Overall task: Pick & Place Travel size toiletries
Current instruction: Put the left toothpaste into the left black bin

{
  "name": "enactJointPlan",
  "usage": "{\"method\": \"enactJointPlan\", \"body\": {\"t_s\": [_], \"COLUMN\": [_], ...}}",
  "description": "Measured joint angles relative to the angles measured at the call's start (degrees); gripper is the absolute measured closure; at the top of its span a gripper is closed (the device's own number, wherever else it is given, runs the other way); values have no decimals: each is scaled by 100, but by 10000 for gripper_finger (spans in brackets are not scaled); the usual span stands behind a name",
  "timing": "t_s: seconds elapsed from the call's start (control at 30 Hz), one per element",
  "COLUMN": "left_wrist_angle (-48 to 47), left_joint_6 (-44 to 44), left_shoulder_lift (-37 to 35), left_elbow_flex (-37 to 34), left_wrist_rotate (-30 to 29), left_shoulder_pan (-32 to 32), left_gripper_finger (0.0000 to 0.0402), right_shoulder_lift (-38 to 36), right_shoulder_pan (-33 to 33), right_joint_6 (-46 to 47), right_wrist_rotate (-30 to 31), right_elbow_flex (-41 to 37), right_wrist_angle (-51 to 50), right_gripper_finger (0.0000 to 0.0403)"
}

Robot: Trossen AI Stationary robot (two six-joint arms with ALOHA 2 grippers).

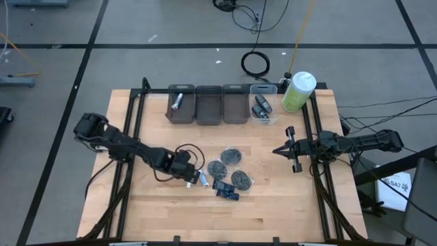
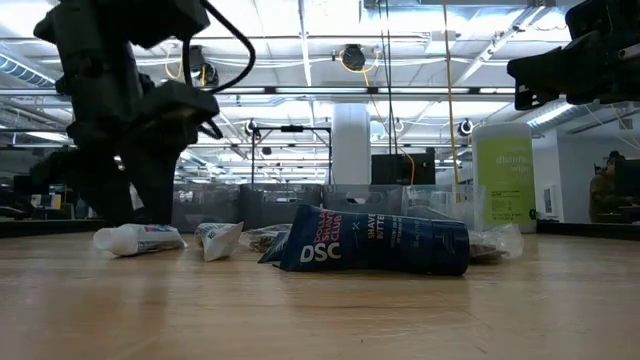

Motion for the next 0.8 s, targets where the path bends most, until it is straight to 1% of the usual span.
{"method": "enactJointPlan", "body": {"t_s": [0.2,0.33,0.6,0.8], "left_wrist_angle": [-107,-500,-1888,-2072], "left_joint_6": [-64,-43,-23,-29], "left_shoulder_lift": [251,263,266,271], "left_elbow_flex": [26,29,23,15], "left_wrist_rotate": [299,428,297,206], "left_shoulder_pan": [83,120,121,120], "left_gripper_finger": [204,204,204,204], "right_shoulder_lift": [0,0,0,2], "right_shoulder_pan": [-2,-1,-2,0], "right_joint_6": [0,0,1,1], "right_wrist_rotate": [2,2,2,2], "right_elbow_flex": [0,-1,0,-1], "right_wrist_angle": [-2,-26,-79,-98], "right_gripper_finger": [399,399,399,399]}}
